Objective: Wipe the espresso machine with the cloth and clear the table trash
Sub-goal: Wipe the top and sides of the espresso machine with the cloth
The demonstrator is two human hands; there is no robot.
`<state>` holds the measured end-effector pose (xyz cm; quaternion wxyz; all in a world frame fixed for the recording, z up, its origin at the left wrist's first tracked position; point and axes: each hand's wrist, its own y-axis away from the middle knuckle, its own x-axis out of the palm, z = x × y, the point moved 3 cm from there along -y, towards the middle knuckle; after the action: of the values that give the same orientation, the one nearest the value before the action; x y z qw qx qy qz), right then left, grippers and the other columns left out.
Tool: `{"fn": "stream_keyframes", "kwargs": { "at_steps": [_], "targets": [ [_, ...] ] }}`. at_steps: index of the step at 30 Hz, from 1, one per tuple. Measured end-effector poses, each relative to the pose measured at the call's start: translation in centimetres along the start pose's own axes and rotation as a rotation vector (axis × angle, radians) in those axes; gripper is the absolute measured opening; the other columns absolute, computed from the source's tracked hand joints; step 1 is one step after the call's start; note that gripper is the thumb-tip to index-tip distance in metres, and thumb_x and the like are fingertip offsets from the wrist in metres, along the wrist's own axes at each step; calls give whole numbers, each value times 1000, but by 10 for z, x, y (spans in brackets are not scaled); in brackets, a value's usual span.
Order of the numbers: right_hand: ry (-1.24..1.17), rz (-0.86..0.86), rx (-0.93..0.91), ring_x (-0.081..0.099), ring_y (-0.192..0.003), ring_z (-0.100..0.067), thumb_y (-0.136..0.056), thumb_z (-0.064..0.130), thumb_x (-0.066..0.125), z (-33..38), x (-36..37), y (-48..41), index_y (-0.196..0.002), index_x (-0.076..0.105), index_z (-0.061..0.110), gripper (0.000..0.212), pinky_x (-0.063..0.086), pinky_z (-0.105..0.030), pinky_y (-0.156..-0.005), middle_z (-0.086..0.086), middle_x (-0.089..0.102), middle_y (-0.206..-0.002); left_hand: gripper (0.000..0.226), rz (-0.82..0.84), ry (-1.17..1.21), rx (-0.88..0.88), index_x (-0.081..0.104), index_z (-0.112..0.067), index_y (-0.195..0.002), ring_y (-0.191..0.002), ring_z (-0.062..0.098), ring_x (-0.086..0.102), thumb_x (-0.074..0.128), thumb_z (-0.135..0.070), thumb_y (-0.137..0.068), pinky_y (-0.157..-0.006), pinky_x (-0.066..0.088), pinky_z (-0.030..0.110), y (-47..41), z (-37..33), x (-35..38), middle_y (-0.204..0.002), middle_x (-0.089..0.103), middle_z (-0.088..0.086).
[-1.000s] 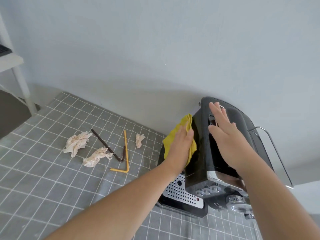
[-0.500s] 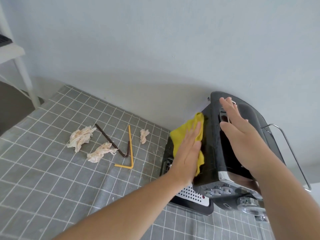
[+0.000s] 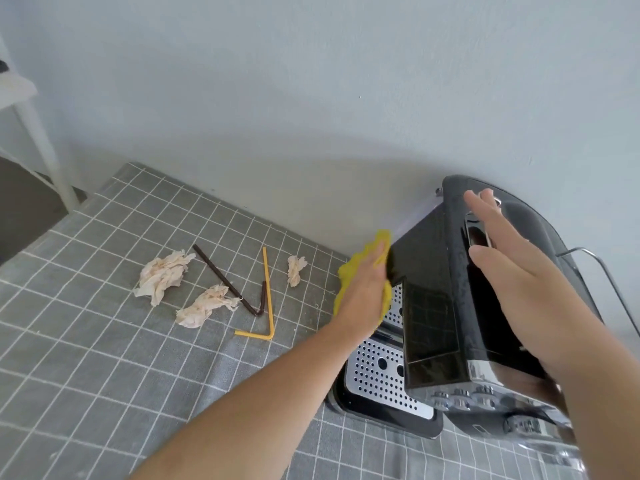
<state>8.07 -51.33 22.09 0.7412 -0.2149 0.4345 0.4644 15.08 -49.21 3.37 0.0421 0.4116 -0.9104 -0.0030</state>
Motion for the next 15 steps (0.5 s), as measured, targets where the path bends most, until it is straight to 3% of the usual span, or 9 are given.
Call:
{"fn": "stream_keyframes", "kwargs": {
  "at_steps": [2, 4, 7, 9, 11, 13, 15],
  "targets": [
    [1, -1, 0, 0, -121, 32, -99, 14, 31, 1, 1, -1, -141, 21, 48, 56, -2, -29, -121, 39, 5, -142, 48, 4, 104, 180, 9, -23, -152, -147, 3, 7, 16, -27, -104, -122, 8, 26, -1, -37, 4, -159, 9, -13],
    [12, 2, 5, 0, -117, 36, -98, 14, 30, 0, 1, -1, -141, 20, 50, 56, -2, -29, -121, 39, 5, -142, 49, 26, 178, 215, 6, -29, -151, -147, 0, 6, 12, -33, -103, -121, 5, 25, -6, -39, 5, -159, 7, -16],
    [4, 6, 6, 0, -110, 41, -98, 16, 30, 0, 0, 0, -140, 21, 53, 56, -2, -28, -121, 43, 4, -139, 49, -34, 25, -24, 10, -16, -151, -149, 23, 6, 14, -22, -103, -122, 9, 41, -7, 23, 0, -161, 8, 7],
    [2, 8, 4, 0, -115, 38, -98, 16, 30, -1, 0, 0, -139, 21, 54, 56, -2, -28, -121, 44, 4, -139, 48, -65, 24, -207, 6, -23, -151, -149, 21, -4, 14, -25, -104, -122, 1, 42, -2, 57, -4, -162, 0, 5],
    [-3, 6, 5, 0, -124, 32, -98, 17, 29, -2, 0, -1, -139, 22, 55, 56, -2, -29, -121, 44, 4, -139, 46, -51, -4, -177, 7, -29, -150, -146, 13, -12, 9, -28, -104, -122, -6, 38, -1, 66, -1, -162, -2, -1],
    [-7, 4, 3, 1, -129, 28, -98, 17, 29, -3, 1, -1, -138, 23, 55, 55, -2, -28, -121, 43, 4, -141, 47, -43, 3, -160, 12, -28, -151, -147, 13, -5, 9, -30, -104, -123, -2, 42, -7, 62, 1, -161, 5, -3],
    [-5, 2, -17, 0, -120, 36, -98, 17, 29, -5, 1, -2, -139, 23, 53, 55, -6, -23, -118, 40, 4, -145, 54, -24, 114, -123, 14, -34, -150, -147, 7, 2, 11, -48, -97, -123, 4, 44, -15, 42, 3, -160, 10, -11]
  ]
}}
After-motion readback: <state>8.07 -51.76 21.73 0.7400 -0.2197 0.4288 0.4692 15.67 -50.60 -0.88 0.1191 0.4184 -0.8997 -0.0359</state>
